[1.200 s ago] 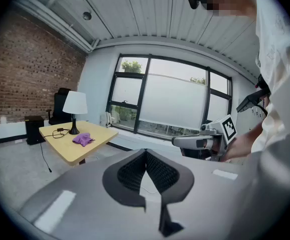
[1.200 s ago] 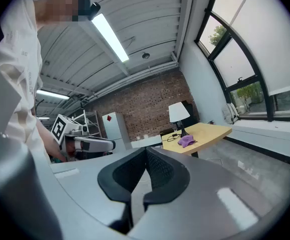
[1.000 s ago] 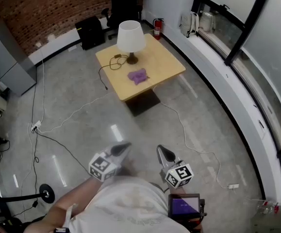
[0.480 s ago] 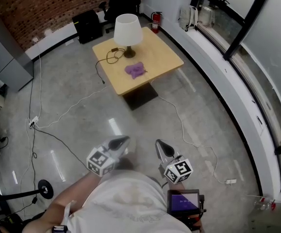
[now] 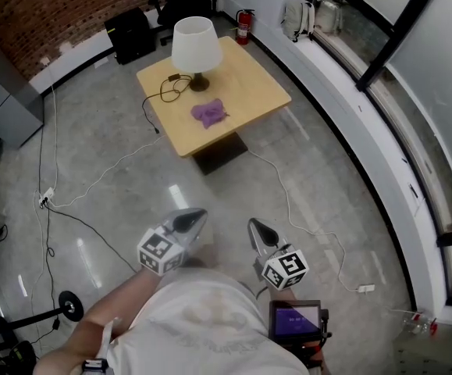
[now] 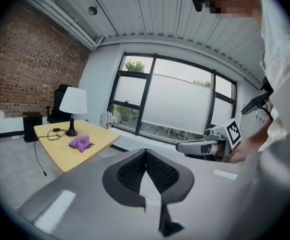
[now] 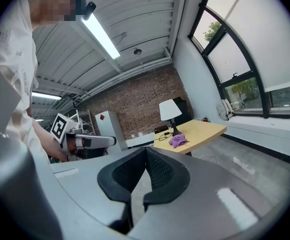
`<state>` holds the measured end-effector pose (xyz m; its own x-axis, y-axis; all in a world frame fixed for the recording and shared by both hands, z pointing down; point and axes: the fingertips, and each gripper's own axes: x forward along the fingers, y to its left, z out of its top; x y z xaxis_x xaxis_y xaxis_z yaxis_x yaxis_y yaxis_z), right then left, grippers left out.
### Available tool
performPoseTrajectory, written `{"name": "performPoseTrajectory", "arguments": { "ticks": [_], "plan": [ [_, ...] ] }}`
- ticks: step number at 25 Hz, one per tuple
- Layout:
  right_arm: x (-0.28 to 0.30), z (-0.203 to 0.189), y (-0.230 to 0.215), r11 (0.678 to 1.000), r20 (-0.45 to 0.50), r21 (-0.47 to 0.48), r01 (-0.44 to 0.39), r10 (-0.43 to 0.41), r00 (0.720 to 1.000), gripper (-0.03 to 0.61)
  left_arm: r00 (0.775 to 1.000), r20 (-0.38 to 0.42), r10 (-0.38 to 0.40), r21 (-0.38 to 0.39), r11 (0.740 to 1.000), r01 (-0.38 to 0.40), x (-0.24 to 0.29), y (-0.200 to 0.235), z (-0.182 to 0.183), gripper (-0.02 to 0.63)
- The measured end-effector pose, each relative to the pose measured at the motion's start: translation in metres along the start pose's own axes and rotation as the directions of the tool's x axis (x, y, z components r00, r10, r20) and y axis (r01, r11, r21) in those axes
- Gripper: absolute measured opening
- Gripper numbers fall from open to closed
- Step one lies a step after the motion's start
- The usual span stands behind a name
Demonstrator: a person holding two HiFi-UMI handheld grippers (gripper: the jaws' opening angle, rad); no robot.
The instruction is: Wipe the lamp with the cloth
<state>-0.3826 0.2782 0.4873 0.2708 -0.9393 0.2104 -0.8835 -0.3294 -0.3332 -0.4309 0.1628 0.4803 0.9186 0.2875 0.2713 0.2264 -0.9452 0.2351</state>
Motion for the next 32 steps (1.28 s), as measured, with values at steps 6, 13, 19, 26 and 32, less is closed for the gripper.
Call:
{"name": "performPoseTrajectory", "arguments": {
  "ticks": [6, 13, 19, 26, 32],
  "plan": [
    [0.03, 0.024, -0.041, 1.0, -0.021, -0.019, 0.024, -0.024, 0.999, 0.014, 0.999, 0.032, 0.0, -0.001, 1.0, 0.0, 0.039, 0.031, 0.026, 0.002],
    [0.068, 0.064, -0.077, 0.998, -0.019, -0.05, 0.035, -0.036, 0.999, 0.014, 0.998, 0.058, 0.01, -0.003, 1.0, -0.01, 0.077, 0.078, 0.057, 0.002],
    [0.112, 0.079, -0.096, 0.998, -0.027, -0.053, 0.024, -0.025, 0.999, 0.012, 0.998, 0.06, 0.004, 0.006, 1.0, -0.005, 0.098, 0.115, 0.076, 0.002],
    [0.154, 0.096, -0.105, 0.998, -0.018, -0.064, -0.001, -0.001, 1.0, 0.014, 0.999, 0.032, 0.044, -0.015, 0.999, -0.043, 0.101, 0.157, 0.082, 0.002],
    [0.175, 0.096, -0.118, 0.998, -0.052, -0.058, -0.026, 0.023, 0.998, 0.013, 0.997, 0.002, 0.077, -0.04, 0.996, -0.077, 0.109, 0.171, 0.078, 0.002]
  ]
}}
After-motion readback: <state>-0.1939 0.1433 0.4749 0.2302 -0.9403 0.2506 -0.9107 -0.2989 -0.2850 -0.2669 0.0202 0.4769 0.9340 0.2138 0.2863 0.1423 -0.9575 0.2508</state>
